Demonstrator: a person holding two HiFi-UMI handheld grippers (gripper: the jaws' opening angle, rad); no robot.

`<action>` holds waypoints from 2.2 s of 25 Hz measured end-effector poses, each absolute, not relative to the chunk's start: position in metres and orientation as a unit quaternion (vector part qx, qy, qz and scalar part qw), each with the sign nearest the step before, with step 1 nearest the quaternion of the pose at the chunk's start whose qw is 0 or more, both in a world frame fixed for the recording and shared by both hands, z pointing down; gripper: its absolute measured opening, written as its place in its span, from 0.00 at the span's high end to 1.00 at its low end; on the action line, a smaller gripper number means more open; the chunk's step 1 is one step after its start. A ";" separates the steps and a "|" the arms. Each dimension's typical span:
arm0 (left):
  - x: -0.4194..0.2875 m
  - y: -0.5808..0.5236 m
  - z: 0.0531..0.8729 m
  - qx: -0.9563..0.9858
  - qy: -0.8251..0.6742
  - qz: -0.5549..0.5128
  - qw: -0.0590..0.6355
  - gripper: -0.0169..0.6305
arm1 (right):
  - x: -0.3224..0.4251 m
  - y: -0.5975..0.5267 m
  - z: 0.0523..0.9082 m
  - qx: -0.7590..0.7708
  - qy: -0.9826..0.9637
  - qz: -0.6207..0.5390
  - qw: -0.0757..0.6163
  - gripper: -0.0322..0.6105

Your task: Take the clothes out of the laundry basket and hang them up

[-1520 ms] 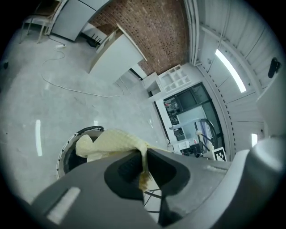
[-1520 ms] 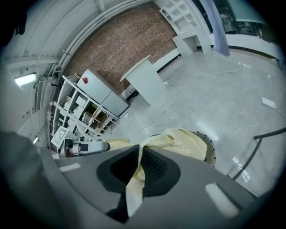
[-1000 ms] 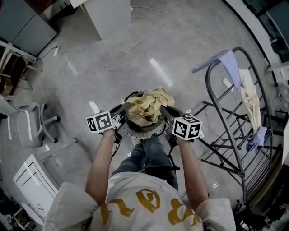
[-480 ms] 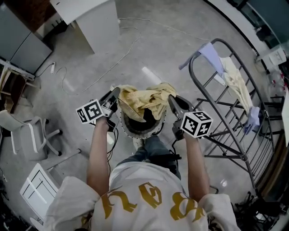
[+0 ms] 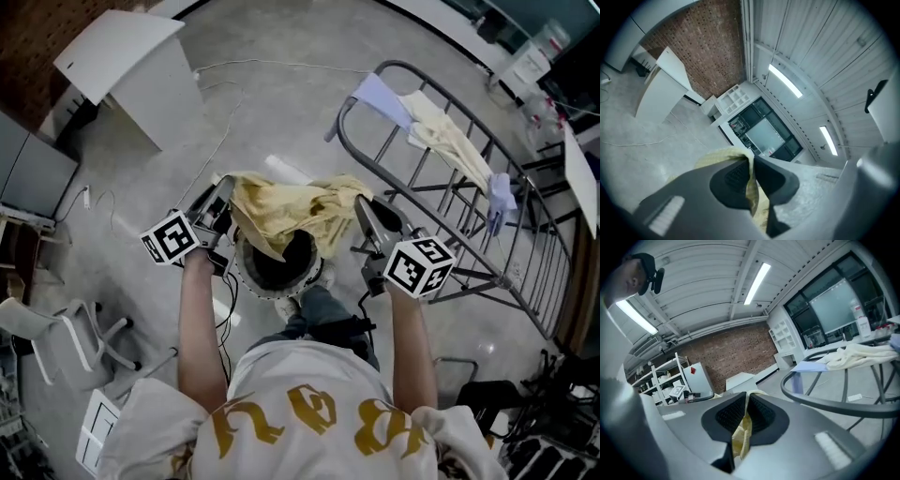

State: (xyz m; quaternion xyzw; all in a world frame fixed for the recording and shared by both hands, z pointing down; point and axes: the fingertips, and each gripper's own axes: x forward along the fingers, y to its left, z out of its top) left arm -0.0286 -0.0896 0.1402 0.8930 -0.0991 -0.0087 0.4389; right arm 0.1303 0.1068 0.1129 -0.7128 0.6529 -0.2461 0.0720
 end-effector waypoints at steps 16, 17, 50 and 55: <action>0.109 0.009 0.082 0.915 0.032 0.011 0.402 0.93 | 0.225 0.287 0.063 -0.811 0.531 -0.192 0.155 0.89; 0.117 0.020 0.078 0.914 0.043 0.008 0.403 0.93 | 0.229 0.300 0.063 -0.814 0.525 -0.190 0.162 0.89; 0.332 0.375 -0.009 0.922 0.194 0.022 0.334 0.93 | 0.368 0.678 -0.031 -0.887 0.396 -0.056 0.232 0.89; 0.347 0.380 -0.013 0.919 0.222 0.014 0.326 0.93 | 0.368 0.688 -0.035 -0.898 0.367 -0.036 0.238 0.89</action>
